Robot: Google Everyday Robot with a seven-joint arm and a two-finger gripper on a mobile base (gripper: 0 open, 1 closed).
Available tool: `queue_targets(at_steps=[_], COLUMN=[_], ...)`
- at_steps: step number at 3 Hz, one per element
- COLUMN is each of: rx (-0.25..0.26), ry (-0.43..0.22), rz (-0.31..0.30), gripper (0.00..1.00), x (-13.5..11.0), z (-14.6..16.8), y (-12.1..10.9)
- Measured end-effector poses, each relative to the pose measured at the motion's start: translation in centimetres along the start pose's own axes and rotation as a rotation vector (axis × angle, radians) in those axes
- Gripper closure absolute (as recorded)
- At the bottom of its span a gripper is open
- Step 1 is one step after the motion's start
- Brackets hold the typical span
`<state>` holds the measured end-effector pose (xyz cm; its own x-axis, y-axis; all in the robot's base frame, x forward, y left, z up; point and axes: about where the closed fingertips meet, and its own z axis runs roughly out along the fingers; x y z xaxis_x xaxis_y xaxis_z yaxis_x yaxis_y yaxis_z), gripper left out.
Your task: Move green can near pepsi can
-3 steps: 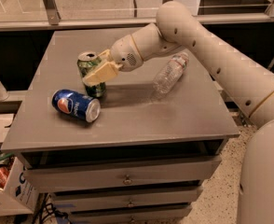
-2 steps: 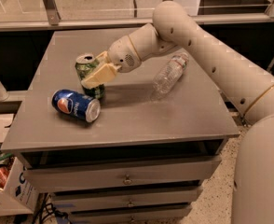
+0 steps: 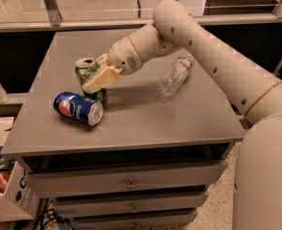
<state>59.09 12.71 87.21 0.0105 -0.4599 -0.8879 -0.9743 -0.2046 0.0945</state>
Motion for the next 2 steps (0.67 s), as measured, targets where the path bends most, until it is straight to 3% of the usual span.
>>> queue_targets(at_steps=[1,2], rx=[-0.008,-0.013], ry=[0.006,0.007], rz=[-0.007,-0.009], gripper=[0.13,0.00], x=[0.00,0.02], z=[0.17,0.24], y=[0.08,0.09])
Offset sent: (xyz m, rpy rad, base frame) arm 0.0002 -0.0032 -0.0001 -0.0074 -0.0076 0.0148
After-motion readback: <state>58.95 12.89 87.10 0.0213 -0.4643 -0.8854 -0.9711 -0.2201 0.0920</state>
